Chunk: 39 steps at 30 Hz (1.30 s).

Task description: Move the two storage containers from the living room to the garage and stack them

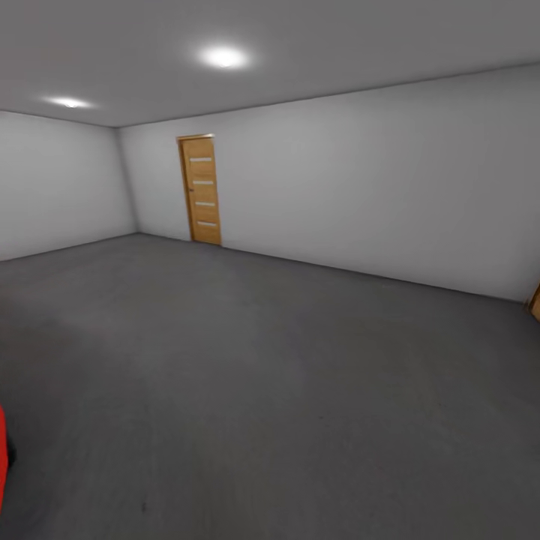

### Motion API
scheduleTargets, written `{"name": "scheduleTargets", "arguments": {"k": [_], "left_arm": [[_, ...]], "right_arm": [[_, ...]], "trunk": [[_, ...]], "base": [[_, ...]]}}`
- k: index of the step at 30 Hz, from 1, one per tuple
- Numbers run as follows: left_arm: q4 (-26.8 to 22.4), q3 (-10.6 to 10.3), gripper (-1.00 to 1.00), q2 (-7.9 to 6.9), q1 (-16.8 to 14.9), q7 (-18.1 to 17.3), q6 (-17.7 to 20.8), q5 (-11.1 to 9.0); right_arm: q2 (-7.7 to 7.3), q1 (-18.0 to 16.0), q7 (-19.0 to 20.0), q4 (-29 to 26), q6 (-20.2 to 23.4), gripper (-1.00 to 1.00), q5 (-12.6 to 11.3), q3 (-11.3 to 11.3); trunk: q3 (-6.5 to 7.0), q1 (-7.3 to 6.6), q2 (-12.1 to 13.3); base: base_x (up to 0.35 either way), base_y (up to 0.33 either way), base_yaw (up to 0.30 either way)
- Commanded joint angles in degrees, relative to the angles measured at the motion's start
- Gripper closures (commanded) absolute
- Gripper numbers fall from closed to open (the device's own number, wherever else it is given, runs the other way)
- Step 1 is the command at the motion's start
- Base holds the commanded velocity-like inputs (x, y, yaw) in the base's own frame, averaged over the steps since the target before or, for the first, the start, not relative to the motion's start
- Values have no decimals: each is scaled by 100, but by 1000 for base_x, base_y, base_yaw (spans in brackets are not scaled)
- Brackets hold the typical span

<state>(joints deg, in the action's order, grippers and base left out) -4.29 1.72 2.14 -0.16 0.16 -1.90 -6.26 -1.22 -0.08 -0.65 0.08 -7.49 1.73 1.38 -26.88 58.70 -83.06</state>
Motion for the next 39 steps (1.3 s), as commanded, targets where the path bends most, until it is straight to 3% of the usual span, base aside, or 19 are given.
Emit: {"name": "scheduleTargets", "arguments": {"k": [1, 39], "left_arm": [[0, 12, -100, 0, -2, 2, -16, -50], [-2, 13, -100, 5, -2, 2, -56, -48]], "right_arm": [[-3, -1, -8, 1, -17, -100, 19, 12], [8, -1, -14, 1, -45, -100, 22, 12]], "trunk": [[-5, 3, -2], [-5, 3, -2]], "base": [[322, 0, 176], [322, 0, 265]]}}
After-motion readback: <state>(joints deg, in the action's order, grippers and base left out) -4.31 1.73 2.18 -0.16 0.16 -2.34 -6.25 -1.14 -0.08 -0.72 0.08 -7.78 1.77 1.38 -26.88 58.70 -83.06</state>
